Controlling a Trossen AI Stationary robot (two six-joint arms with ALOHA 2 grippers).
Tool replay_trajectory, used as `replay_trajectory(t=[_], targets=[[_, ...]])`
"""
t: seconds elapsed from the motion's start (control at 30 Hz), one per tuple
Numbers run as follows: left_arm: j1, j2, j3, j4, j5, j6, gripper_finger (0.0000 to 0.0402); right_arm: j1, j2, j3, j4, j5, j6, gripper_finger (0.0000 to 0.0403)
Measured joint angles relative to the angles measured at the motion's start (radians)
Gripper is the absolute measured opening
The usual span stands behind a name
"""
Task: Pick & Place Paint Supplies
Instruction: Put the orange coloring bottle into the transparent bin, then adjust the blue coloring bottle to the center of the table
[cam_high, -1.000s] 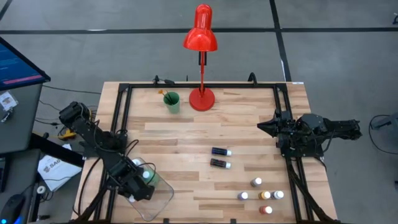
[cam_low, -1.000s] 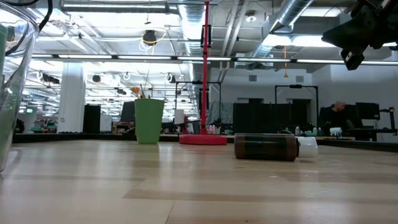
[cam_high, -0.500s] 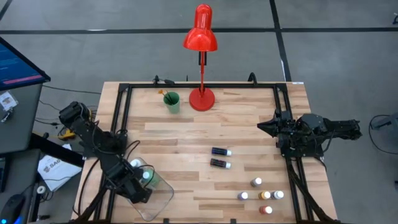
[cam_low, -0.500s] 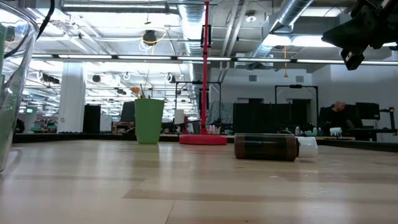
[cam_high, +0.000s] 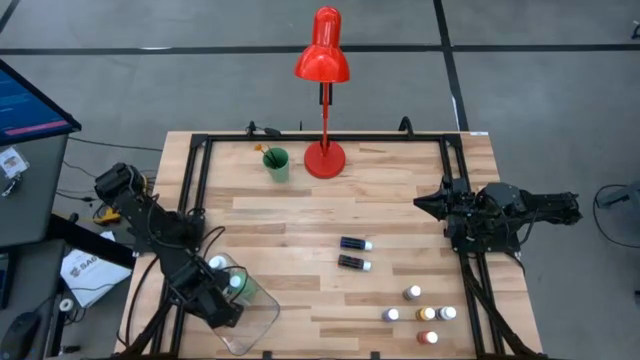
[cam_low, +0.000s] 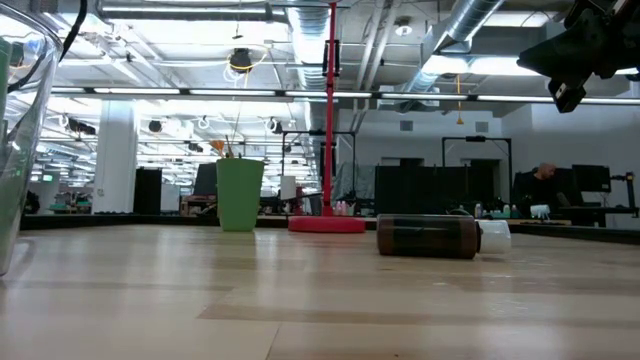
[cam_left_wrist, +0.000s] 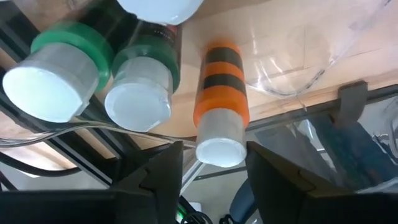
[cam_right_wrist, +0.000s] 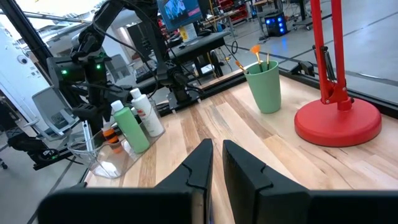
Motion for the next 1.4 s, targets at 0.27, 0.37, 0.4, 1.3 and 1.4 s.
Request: replay_trajectory(t=[0.27, 0.37, 0.4, 1.3, 1.4], targets=[[0.0, -0.1, 0.0, -0.001, -0.008, -0.006, 0.0205, 0.0, 0.0, 0.0, 0.0, 0.0, 0.0, 0.0033], [0.001, -0.173, 0.0, 0.024, -0.013, -0.008, 0.0211, 0.0, 0.0, 0.0, 0.0, 0.0, 0.0, 0.0033], [0.001, -0.206, 0.0, 0.034, -0.03, -0.008, 0.0211, 0.0, 0.0, 0.0, 0.0, 0.0, 0.0, 0.0033], [0.824, -0.26, 0.001, 0.631, -0.355, 1.04, 0.0204, 0.0, 0.0, 0.0, 0.0, 0.0, 0.0, 0.0033], [0.893, -0.133, 0.001, 0.728, -0.197, 1.106, 0.0204, 0.0, 0.0, 0.0, 0.0, 0.0, 0.0, 0.0033]])
